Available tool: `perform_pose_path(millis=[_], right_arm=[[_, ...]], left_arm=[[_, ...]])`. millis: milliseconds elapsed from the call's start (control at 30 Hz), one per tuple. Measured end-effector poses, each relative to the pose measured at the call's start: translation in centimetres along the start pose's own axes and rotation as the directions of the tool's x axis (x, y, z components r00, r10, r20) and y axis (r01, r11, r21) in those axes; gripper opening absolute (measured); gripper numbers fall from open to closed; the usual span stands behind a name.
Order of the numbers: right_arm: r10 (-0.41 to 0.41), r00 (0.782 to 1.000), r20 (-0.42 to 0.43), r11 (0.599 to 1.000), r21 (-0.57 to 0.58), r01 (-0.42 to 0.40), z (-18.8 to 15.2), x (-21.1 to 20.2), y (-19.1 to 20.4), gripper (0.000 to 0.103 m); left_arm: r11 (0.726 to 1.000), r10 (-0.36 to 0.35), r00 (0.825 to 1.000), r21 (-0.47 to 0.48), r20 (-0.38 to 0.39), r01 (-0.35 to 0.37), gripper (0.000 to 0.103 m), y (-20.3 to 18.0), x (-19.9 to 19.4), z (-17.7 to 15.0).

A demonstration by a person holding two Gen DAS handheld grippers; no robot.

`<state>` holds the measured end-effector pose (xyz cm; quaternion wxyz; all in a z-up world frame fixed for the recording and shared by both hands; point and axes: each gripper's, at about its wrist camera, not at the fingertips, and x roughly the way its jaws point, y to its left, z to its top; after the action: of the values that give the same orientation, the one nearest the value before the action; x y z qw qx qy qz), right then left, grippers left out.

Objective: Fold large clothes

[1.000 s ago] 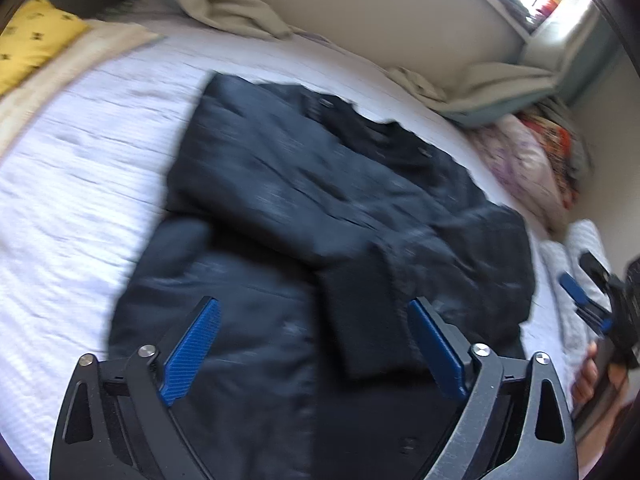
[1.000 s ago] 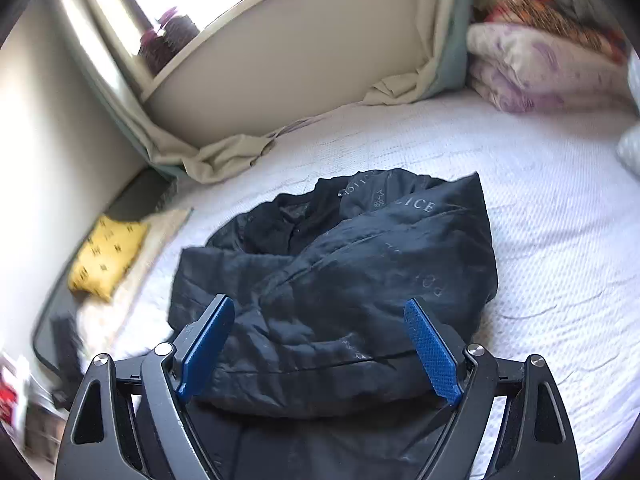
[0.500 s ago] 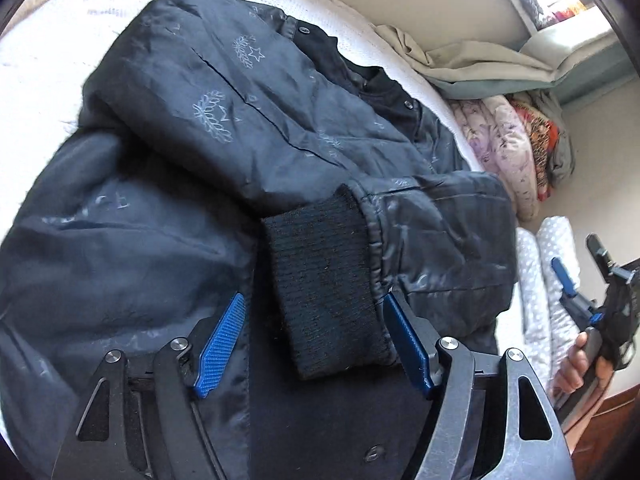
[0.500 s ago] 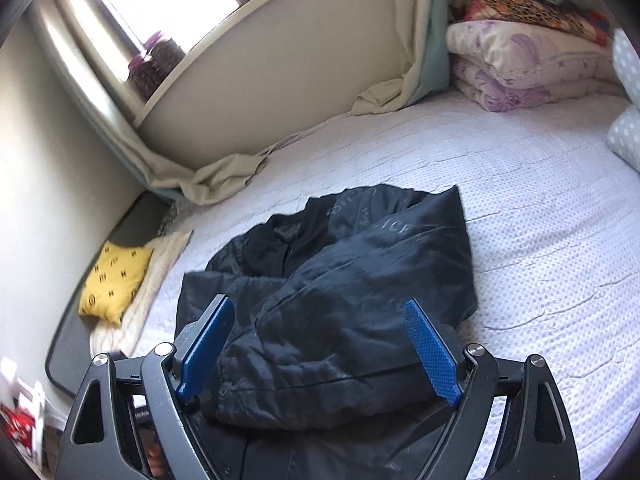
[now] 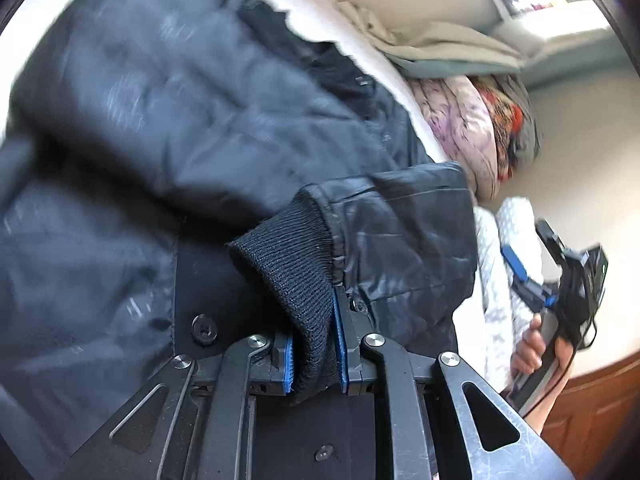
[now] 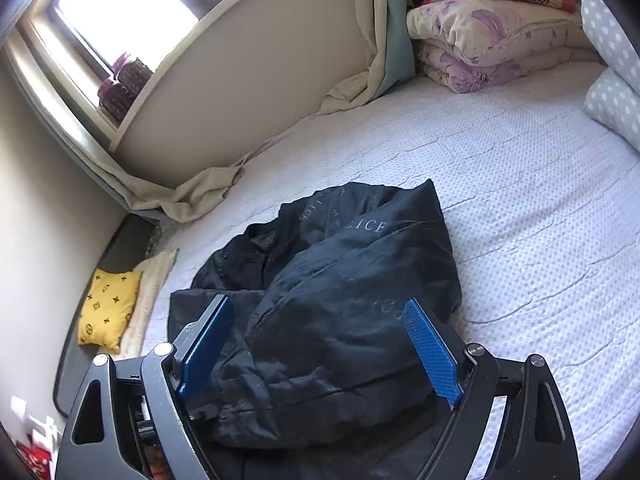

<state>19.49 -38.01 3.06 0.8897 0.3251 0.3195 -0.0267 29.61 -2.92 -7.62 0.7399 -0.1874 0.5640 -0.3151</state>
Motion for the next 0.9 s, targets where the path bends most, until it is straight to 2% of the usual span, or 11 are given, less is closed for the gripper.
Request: perform_pose_path(millis=[100, 200, 233, 333, 367, 433, 533, 633, 833, 900], right_arm=[[-0.032, 0.999, 0.014, 0.999, -0.03, 0.032, 0.0, 0.2, 0.4, 0.086], [-0.047, 0.999, 0.021, 0.998, -0.051, 0.048, -0.1, 0.5, 0.7, 0.086], [-0.053, 0.998, 0.021, 0.997, -0.054, 0.054, -0.2, 0.7, 0.7, 0.086], [-0.075, 0.997, 0.01, 0.995, -0.07, 0.076, -0.6, 1.5, 0.7, 0.086], [-0.082, 0.997, 0.004, 0.994, -0.076, 0.082, -0.8, 1.8, 0.7, 0.086], [-0.095, 0.995, -0.008, 0.991, -0.092, 0.094, -1.2, 2.6, 0.8, 0.086], [-0.112, 0.993, -0.024, 0.987, -0.118, 0.109, -1.7, 3.6, 1.2, 0.084], [-0.126, 0.991, -0.045, 0.982, -0.148, 0.118, -2.2, 4.3, 1.5, 0.08], [-0.132, 0.989, -0.07, 0.982, -0.145, 0.12, -2.6, 4.6, 1.3, 0.079], [-0.129, 0.989, -0.072, 0.983, -0.138, 0.118, -2.6, 4.5, 1.2, 0.078]], left_arm=[[0.996, 0.039, 0.998, 0.076, 0.055, -0.043, 0.019, -1.6, -2.3, 1.6], [0.98, 0.117, 0.979, 0.144, 0.165, -0.141, 0.019, -2.2, -5.1, 3.5], [0.973, 0.142, 0.969, 0.15, 0.201, -0.174, 0.019, -2.1, -5.9, 4.1], [0.972, 0.167, 0.951, 0.12, 0.259, -0.203, 0.019, -0.6, -7.1, 5.2], [0.968, 0.195, 0.944, 0.105, 0.267, -0.23, 0.019, 0.2, -7.1, 5.7], [0.953, 0.253, 0.932, 0.099, 0.259, -0.286, 0.019, 1.5, -6.3, 6.0], [0.951, 0.29, 0.933, 0.04, 0.213, -0.305, 0.019, 3.6, -5.0, 6.2], [0.943, 0.328, 0.925, -0.011, 0.191, -0.332, 0.019, 5.8, -4.3, 5.8], [0.94, 0.34, 0.924, -0.024, 0.176, -0.341, 0.022, 6.2, -3.5, 5.3], [0.941, 0.336, 0.926, -0.026, 0.172, -0.337, 0.028, 5.5, -3.6, 5.1]])
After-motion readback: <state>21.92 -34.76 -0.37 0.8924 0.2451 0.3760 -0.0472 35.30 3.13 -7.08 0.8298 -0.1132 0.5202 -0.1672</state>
